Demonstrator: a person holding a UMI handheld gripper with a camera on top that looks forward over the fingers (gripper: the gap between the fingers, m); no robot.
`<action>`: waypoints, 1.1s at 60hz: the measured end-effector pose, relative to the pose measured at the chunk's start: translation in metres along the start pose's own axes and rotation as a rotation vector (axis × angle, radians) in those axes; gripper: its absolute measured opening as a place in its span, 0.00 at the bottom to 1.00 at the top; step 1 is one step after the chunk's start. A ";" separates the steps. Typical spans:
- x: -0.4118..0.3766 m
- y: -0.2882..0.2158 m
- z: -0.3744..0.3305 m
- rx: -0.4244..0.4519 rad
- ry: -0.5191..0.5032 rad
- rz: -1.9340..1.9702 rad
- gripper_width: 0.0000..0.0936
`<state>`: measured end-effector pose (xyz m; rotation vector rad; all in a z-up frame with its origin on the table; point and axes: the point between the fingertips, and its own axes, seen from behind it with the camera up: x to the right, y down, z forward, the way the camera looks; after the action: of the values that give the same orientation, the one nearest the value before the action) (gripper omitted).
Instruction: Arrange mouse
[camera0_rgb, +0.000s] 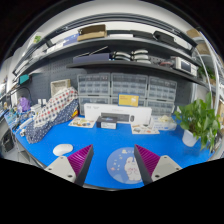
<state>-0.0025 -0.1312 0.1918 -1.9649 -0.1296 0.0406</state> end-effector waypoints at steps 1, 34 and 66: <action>-0.002 0.005 0.000 -0.009 0.000 0.002 0.89; -0.234 0.148 0.070 -0.262 -0.097 0.031 0.89; -0.298 0.125 0.204 -0.301 0.009 0.044 0.89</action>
<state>-0.3075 -0.0249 -0.0123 -2.2680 -0.0898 0.0429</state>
